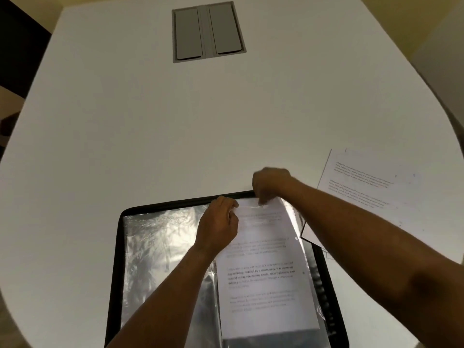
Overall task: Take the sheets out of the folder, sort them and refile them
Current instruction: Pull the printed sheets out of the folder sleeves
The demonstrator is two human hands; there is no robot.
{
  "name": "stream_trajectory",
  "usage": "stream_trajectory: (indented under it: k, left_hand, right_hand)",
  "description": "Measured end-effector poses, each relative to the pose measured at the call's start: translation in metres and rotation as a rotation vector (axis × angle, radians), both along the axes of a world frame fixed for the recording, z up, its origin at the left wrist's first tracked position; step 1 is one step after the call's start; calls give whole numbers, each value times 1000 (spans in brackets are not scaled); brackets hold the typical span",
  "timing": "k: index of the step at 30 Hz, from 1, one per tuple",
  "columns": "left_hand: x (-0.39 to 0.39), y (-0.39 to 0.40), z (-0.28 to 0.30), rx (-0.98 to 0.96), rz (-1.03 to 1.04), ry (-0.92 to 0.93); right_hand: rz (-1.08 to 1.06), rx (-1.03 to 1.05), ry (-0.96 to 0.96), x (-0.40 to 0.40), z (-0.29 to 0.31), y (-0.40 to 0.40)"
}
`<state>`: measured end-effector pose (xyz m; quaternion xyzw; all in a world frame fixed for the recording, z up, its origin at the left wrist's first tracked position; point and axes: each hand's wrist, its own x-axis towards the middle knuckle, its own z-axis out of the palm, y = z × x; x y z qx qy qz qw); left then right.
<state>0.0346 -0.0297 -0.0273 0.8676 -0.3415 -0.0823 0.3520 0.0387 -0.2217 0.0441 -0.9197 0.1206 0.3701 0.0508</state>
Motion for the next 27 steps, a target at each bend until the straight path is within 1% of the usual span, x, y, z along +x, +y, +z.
stream_trajectory:
  k: [4, 7, 9, 12, 14, 17, 20, 22, 24, 27]
  left_hand:
    - [-2, -5, 5, -30, -24, -7]
    - [-5, -10, 8, -44, -51, 8]
    - [-7, -13, 10, -52, -63, 20]
    - [-7, -14, 12, -65, -51, 43]
    - [-8, -14, 12, -67, -44, 53]
    - [-8, -13, 9, -64, -36, 83]
    - [-11, -14, 4, -45, -40, 79]
    - [-15, -15, -1, -12, -39, 95]
    - [-18, -16, -8, 58, -50, 100]
    - [-26, -18, -19, 186, -90, 74]
  right_hand:
    - [19, 19, -76, 25, 29, -27]
    - [-21, 12, -174, 44, 49, -47]
    - [-100, 66, -238, 54, 68, -59]
    - [-260, 181, -244, 60, 113, -80]
    - [-364, 228, -369, 51, 148, -93]
    - [-360, 155, -688, 27, 187, -112]
    - [-504, 276, -894, -1, 200, -131]
    - [-610, 303, -985, -22, 202, -143]
    - [-653, 292, -1044, -46, 201, -159]
    - [-616, 283, -999, -82, 194, -189]
